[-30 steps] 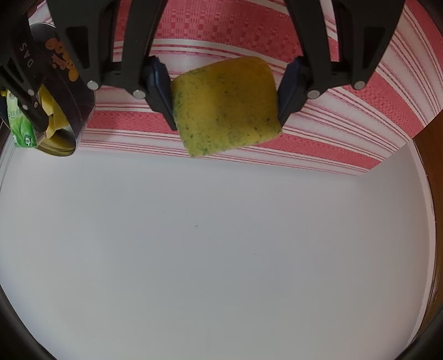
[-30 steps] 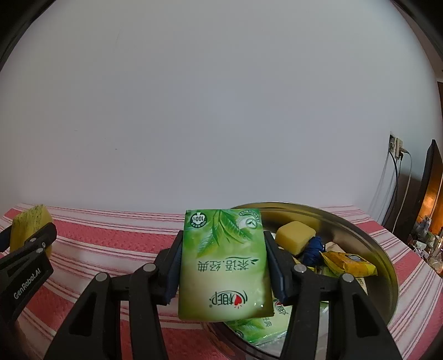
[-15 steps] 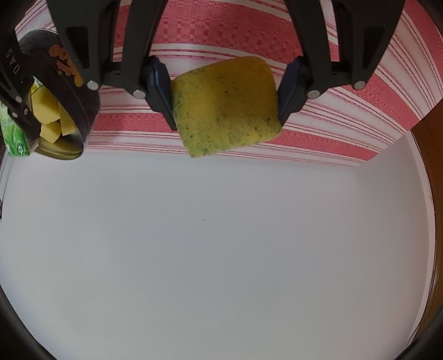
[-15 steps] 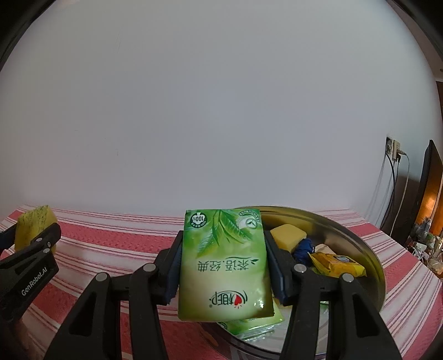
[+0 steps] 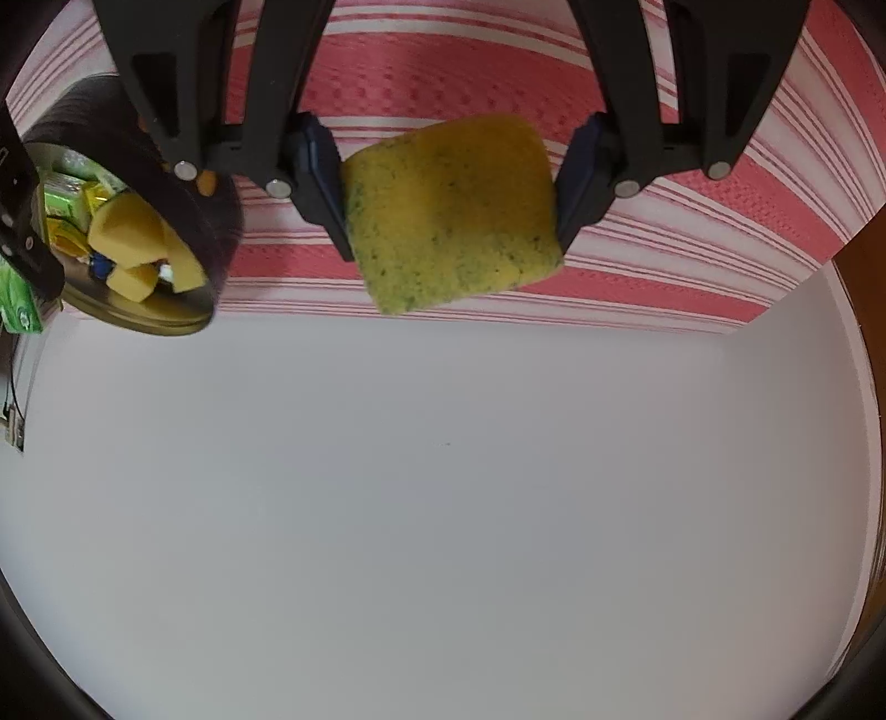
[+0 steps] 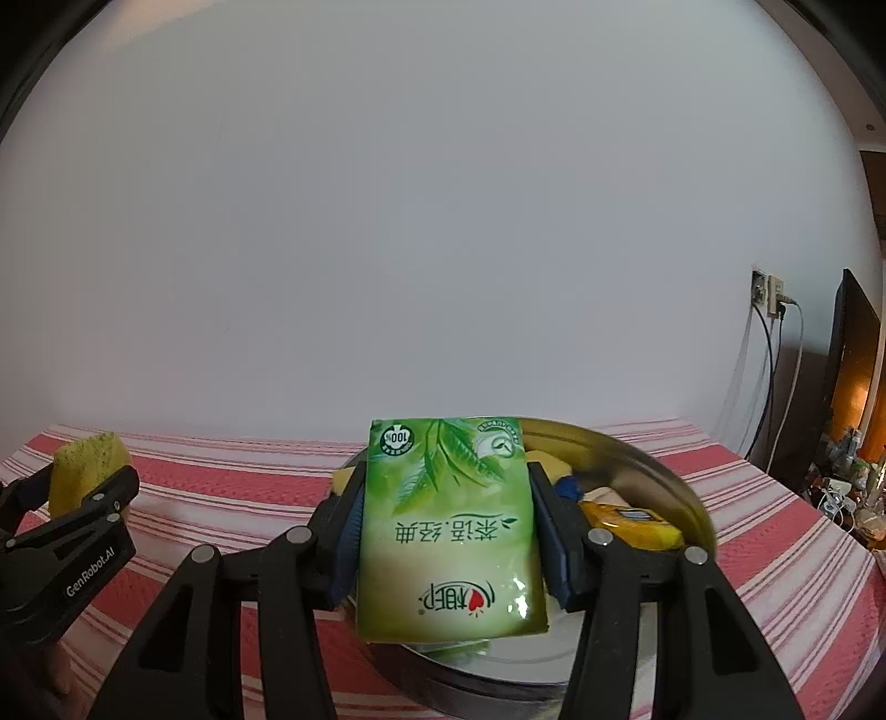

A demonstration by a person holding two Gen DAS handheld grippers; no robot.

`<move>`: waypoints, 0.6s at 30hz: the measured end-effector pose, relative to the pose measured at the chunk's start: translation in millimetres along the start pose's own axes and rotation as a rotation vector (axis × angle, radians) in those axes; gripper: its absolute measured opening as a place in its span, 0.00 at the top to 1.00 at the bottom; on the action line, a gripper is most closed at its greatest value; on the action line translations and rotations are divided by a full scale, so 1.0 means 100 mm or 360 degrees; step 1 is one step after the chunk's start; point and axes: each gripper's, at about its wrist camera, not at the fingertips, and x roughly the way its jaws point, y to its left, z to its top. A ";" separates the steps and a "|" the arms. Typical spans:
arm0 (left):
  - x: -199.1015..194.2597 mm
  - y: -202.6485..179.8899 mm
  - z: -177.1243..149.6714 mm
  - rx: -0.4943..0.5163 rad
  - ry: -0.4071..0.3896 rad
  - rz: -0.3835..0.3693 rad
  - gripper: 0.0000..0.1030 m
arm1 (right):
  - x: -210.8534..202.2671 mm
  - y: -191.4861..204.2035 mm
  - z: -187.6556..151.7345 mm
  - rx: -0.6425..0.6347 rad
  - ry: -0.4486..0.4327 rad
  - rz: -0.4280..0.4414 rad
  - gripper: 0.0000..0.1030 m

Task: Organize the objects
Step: 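Carry the speckled sponge and tissue pack over the tin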

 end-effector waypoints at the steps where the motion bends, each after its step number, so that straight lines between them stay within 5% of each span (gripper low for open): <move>1: -0.03 -0.05 0.00 -0.0002 0.0002 -0.0010 0.37 | -0.03 -0.03 0.01 0.0006 -0.0004 0.0001 0.46; 18: -0.41 -0.56 0.11 0.0046 -0.0091 -0.0127 0.37 | -0.13 -0.38 0.08 0.0051 -0.0115 -0.0129 0.46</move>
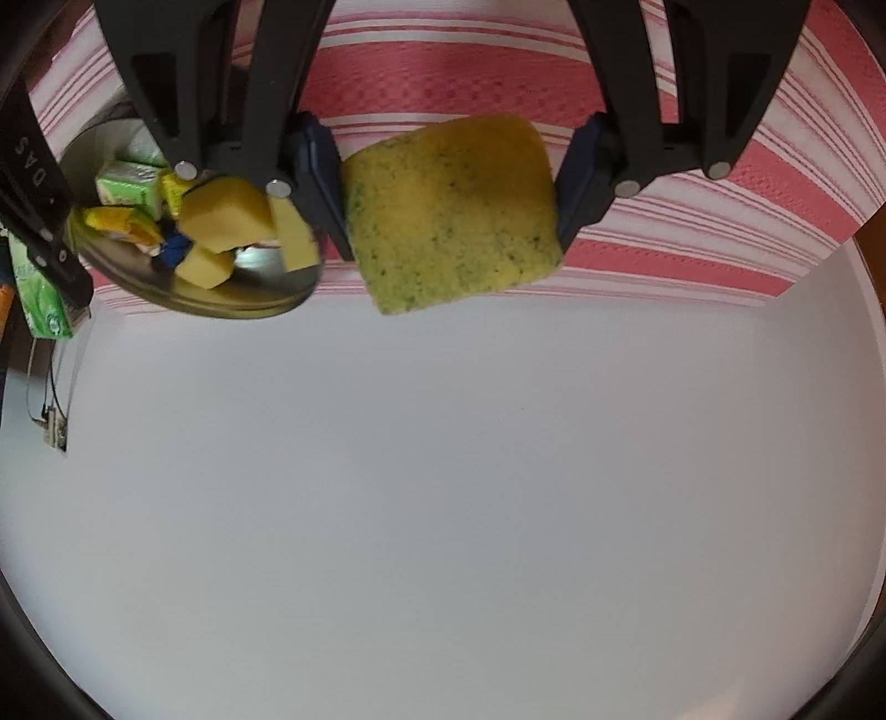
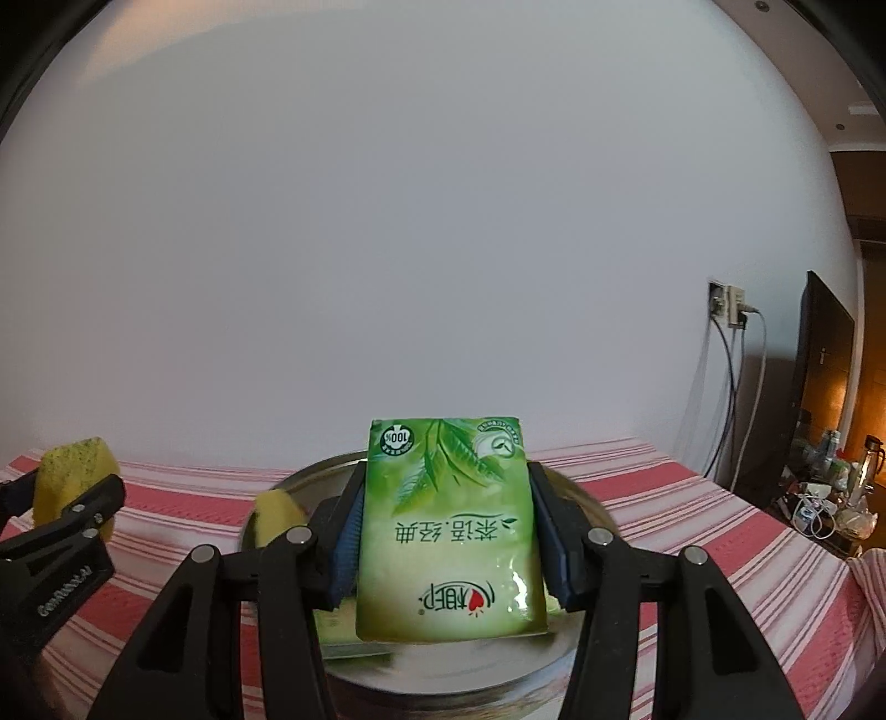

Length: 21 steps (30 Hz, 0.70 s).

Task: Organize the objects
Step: 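Carry the speckled sponge and tissue pack over the tin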

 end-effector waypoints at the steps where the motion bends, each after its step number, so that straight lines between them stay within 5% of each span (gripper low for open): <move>1: -0.01 -0.05 0.02 0.0001 -0.0008 -0.0010 0.37 | 0.01 -0.04 0.00 0.0007 -0.0001 -0.0010 0.46; 21: 0.16 -0.83 0.15 0.0078 -0.0019 -0.0174 0.37 | 0.47 -0.67 0.07 0.0035 -0.0039 -0.0167 0.46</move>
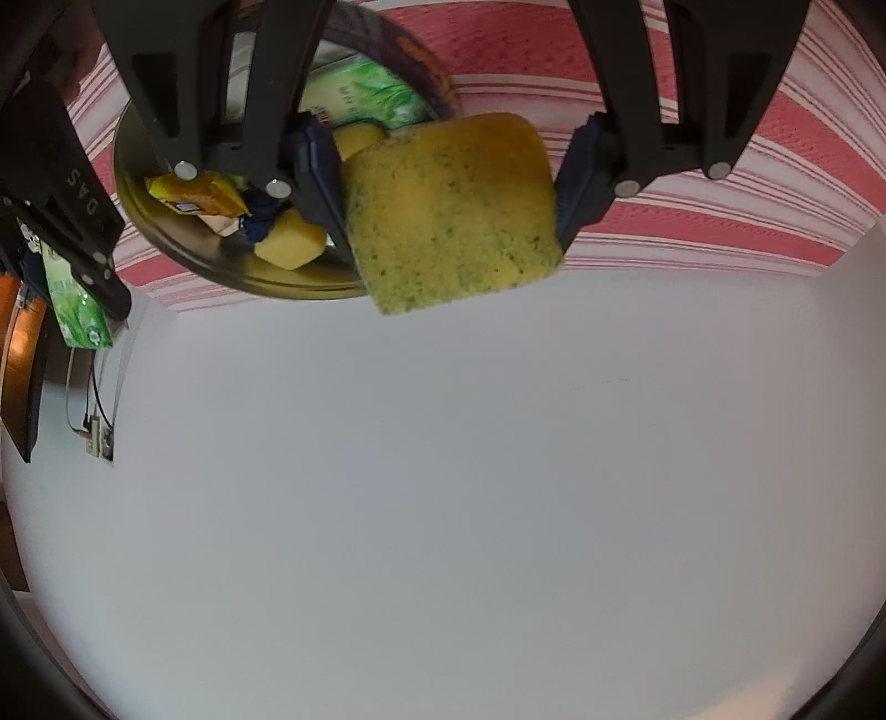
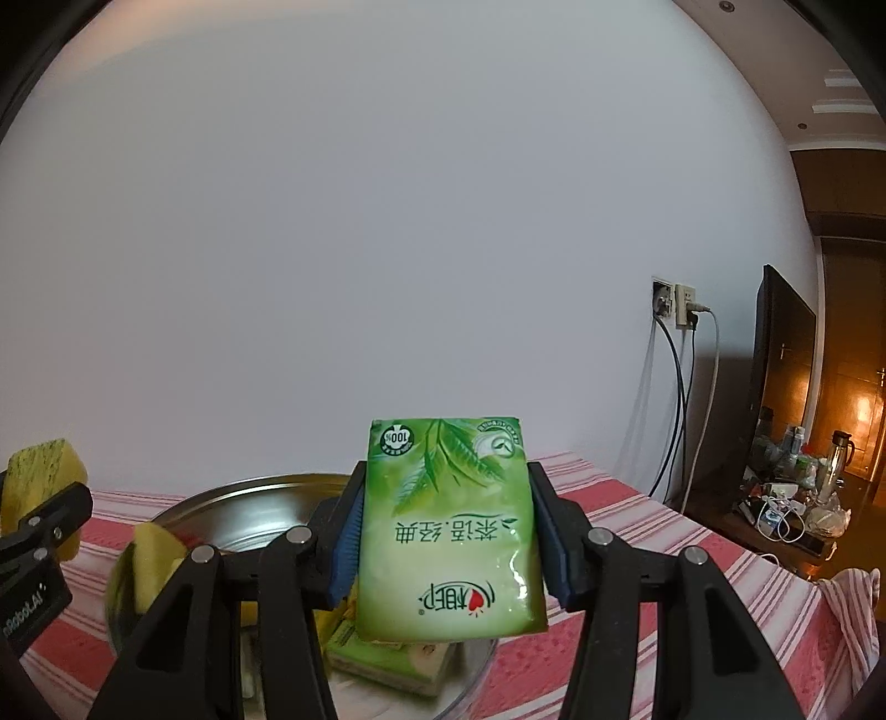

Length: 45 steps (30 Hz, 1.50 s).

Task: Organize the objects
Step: 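Carry the speckled sponge and tissue pack over the tin, then lower the sponge and tissue pack into the tin and open both tools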

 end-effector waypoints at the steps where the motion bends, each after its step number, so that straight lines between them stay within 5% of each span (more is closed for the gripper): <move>1: 0.02 -0.03 0.00 0.0003 0.0005 -0.0007 0.37 | 0.00 0.02 0.00 0.0001 0.0002 -0.0001 0.46; 19: 0.45 -0.43 0.04 0.0025 0.0133 -0.0080 0.37 | 0.54 -0.17 0.02 0.0010 0.0132 0.0011 0.46; 45: 0.74 -0.58 0.08 0.0103 0.0352 -0.0054 0.37 | 0.80 -0.20 0.04 0.0034 0.0361 0.0196 0.46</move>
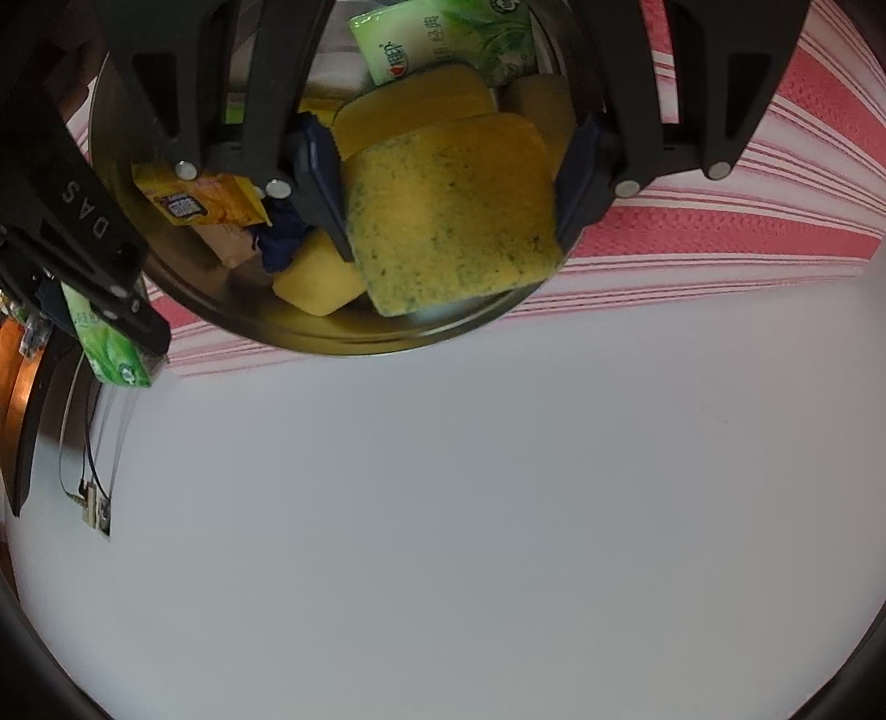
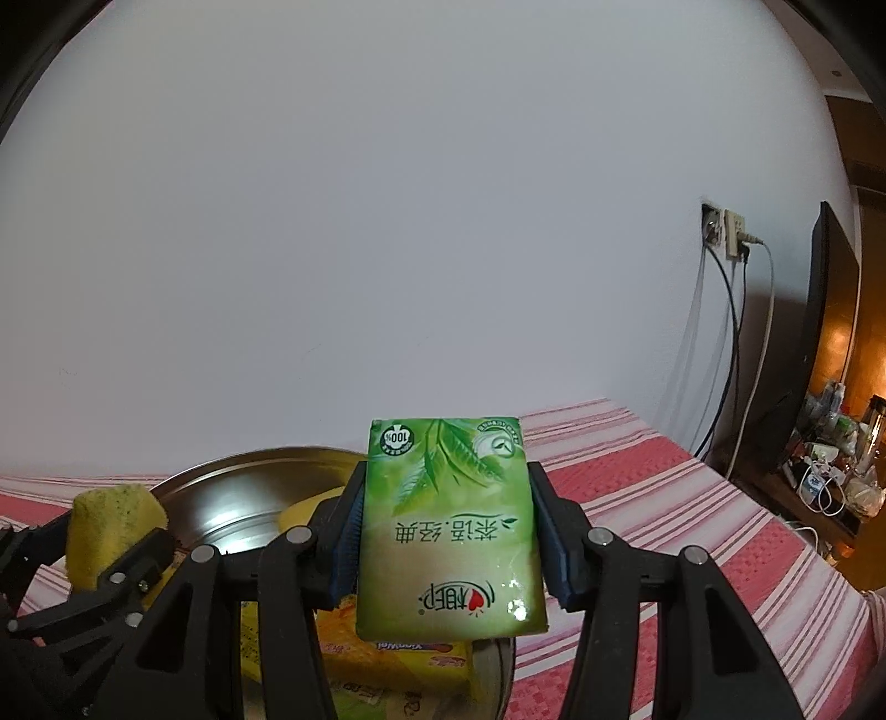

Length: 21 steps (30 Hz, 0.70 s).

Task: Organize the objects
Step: 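Lower the sponge and tissue pack into the tin and open both tools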

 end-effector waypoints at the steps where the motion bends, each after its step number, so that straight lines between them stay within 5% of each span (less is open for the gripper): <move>1: 0.00 0.00 0.00 0.0006 0.0010 0.0000 0.37 | 0.01 0.01 0.00 -0.0006 0.0016 0.0008 0.46; 10: -0.02 -0.01 -0.03 0.0048 0.0056 0.0023 0.37 | 0.04 0.11 0.02 -0.0098 0.0105 0.0167 0.46; 17: -0.01 0.00 -0.03 0.0048 0.0071 0.0015 0.33 | 0.12 0.16 -0.01 -0.0076 0.0256 0.0422 0.46; 21: -0.02 -0.03 -0.01 0.0017 0.0080 -0.0024 0.10 | 0.11 0.08 0.03 -0.0068 0.0199 0.0416 0.25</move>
